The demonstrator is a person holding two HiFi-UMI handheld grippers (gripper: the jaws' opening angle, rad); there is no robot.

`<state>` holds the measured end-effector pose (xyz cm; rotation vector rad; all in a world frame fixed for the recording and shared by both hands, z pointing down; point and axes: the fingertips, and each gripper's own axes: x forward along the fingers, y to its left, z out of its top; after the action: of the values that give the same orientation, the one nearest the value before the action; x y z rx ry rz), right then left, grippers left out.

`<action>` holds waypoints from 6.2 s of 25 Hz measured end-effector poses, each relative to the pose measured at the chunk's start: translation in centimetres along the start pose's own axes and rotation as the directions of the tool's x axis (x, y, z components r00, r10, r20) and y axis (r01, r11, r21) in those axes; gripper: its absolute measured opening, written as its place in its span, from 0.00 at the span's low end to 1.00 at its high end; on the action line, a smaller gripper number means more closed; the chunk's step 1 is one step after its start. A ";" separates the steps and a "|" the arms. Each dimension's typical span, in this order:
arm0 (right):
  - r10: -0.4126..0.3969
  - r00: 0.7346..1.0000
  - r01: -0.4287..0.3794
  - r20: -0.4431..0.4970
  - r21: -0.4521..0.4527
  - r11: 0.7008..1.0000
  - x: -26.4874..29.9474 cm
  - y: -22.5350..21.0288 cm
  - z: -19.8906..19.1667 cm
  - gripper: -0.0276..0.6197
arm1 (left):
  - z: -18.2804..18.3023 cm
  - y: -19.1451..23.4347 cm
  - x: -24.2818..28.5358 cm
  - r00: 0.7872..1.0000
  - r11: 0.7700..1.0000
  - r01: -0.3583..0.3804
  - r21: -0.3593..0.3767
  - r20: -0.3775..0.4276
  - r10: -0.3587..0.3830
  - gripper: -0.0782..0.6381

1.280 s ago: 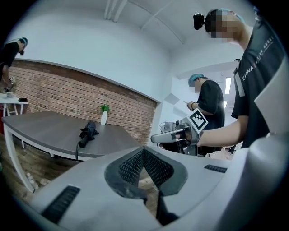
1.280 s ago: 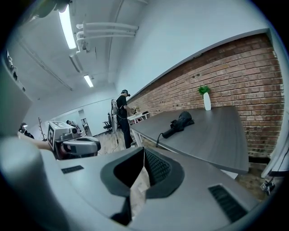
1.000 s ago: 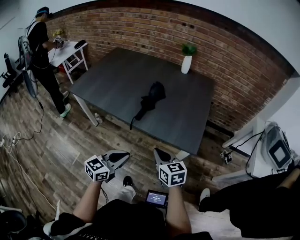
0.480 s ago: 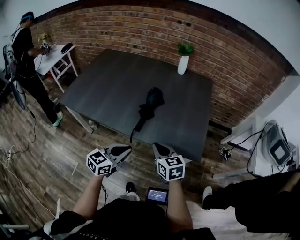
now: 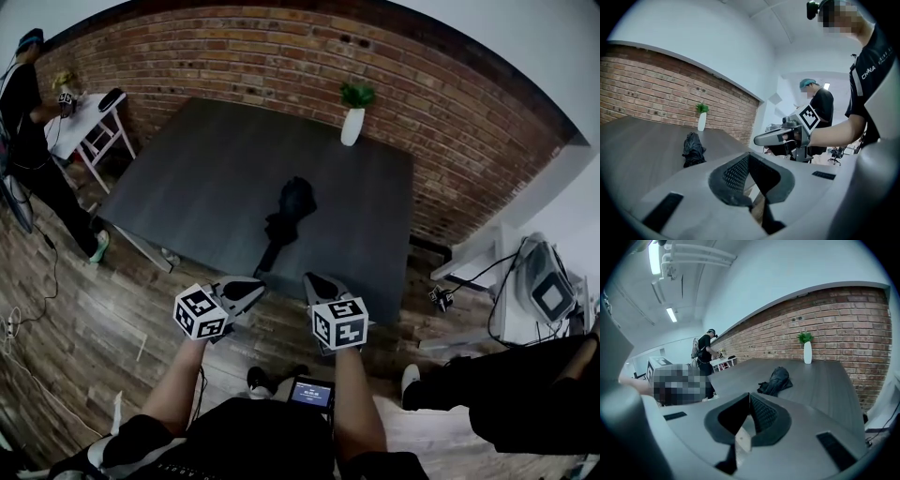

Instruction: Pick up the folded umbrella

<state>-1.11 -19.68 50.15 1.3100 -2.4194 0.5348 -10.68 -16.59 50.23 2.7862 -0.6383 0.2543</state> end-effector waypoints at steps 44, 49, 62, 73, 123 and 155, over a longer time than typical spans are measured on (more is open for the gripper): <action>0.090 0.996 -0.089 -0.003 0.104 0.991 9.0 -16.4 5.1 0.06 | 3.5 11.5 14.7 0.992 0.989 -0.129 -0.074 -0.024 0.128 0.11; 0.091 0.996 -0.090 -0.001 0.106 0.990 8.9 -16.6 5.3 0.06 | 3.8 11.8 15.0 0.992 0.986 -0.128 -0.102 0.007 0.130 0.11; 0.127 0.992 -0.126 -0.004 0.103 0.987 9.4 -16.1 4.5 0.06 | 2.9 14.6 14.8 0.958 0.963 -0.266 -0.050 -0.123 0.258 0.11; 0.169 0.985 -0.170 0.022 0.118 0.978 11.3 -16.1 4.9 0.06 | 1.7 18.6 17.0 0.924 0.939 -0.321 -0.123 -0.257 0.282 0.12; 0.205 0.978 -0.193 -0.041 0.194 0.962 18.9 -18.4 3.5 0.06 | -8.2 28.1 22.6 0.660 0.825 -0.561 -0.070 -0.639 0.395 0.52; 0.144 0.988 -0.132 -0.046 0.201 0.971 16.7 -18.5 2.7 0.06 | -8.2 27.1 21.4 0.750 0.847 -0.509 -0.152 -0.562 0.349 0.51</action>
<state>5.58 -42.38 58.53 1.1850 -2.4718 0.8593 -4.76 -46.20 68.90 2.0979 -1.0682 0.8892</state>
